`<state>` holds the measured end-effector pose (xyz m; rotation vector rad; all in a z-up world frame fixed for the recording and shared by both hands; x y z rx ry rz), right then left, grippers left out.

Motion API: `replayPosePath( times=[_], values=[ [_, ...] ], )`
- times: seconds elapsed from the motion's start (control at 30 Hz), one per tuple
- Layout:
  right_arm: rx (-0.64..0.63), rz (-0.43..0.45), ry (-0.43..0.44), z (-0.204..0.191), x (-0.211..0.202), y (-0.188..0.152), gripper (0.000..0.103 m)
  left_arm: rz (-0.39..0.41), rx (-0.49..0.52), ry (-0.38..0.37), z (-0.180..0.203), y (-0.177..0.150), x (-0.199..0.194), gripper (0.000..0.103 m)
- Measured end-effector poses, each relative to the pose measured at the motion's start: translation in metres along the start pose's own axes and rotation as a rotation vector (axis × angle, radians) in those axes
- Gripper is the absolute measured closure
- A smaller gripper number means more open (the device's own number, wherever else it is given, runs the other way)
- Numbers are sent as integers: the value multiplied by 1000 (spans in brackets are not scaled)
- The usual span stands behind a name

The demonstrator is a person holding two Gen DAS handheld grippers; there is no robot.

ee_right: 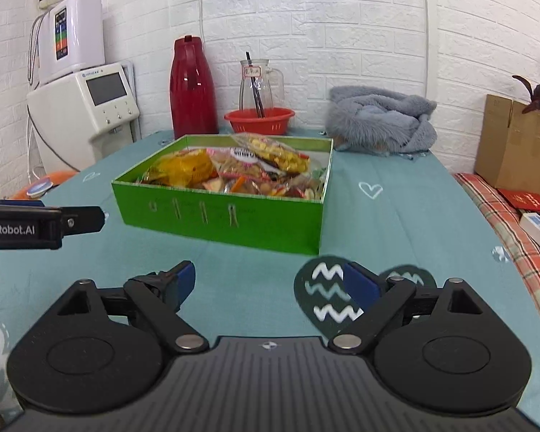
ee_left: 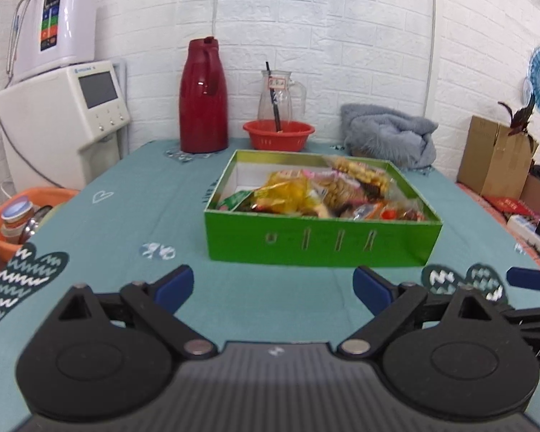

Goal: Organize snacks

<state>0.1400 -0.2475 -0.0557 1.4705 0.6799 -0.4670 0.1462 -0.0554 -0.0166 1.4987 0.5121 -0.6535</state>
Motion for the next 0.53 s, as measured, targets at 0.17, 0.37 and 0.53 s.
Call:
replayPosePath(
  times=[0.17,0.37,0.53],
  values=[
    [19,-12,1,-2,-1,-11,0,-26,-1,33,-5,-13,1,9],
    [9,4,-14,-4,-6,-12,0,7,11,49,-5,-11,-7,9],
    [27,3,-26,1,-5,-12,0,4,15,45,-4,-10,-7,9]
  ],
)
Point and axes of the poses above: each gripper's, at about its wrist camera, not at the fingertips, and x roughly the way its jaws point, z to its right, y to its top, the point moved 9 cm from there along x, roughly the way its jaws point, and after that the axes turned 14 degrees about -z, right-handed, at the moved point
